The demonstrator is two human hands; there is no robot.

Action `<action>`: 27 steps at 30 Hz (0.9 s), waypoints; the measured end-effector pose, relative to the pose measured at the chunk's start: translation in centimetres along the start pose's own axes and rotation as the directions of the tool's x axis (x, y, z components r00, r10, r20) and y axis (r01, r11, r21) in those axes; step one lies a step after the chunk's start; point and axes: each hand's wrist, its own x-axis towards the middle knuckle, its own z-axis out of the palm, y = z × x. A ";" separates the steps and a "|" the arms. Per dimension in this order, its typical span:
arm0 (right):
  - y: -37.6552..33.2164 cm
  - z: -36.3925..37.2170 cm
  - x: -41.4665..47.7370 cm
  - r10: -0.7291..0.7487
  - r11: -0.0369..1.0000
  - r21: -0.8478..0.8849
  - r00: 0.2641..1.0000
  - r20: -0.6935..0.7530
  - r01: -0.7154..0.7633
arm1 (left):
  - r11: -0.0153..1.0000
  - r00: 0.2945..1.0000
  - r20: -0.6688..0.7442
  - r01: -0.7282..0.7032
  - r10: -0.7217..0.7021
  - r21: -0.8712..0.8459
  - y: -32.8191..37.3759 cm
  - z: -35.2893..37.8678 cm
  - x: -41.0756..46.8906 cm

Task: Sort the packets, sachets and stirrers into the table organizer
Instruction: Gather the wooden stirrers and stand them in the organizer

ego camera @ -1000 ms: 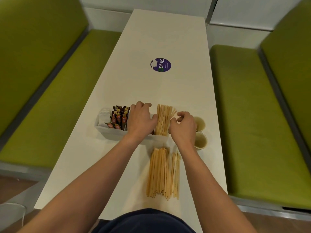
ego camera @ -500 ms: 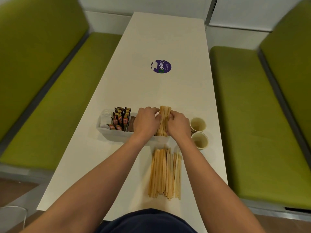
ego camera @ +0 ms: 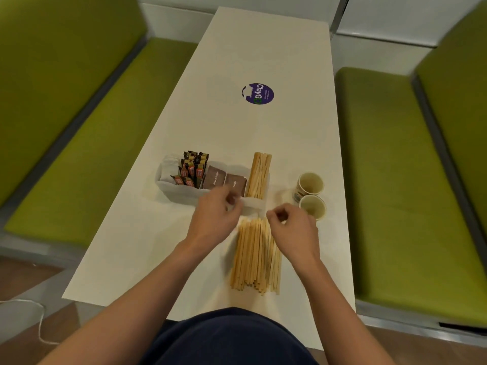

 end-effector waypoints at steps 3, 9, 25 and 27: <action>2.0 1.8 -0.7 0.083 0.980 -0.187 0.993 0.089 -0.065 | 0.983 0.977 0.118 0.171 -0.178 0.065 -1.1 1.8 -3.2; 2.7 3.5 -0.7 0.150 0.965 -0.235 0.981 0.121 -0.118 | 0.945 0.928 0.245 0.222 -0.280 0.240 -0.7 4.2 -4.1; 3.2 2.1 0.2 0.209 0.977 0.012 0.962 0.174 -0.214 | 0.876 0.821 0.332 0.480 -0.465 0.041 -0.5 3.4 -2.4; 3.2 2.0 0.2 0.199 0.979 0.012 0.964 0.177 -0.204 | 0.869 0.809 0.348 0.494 -0.473 0.033 -0.8 3.2 -2.3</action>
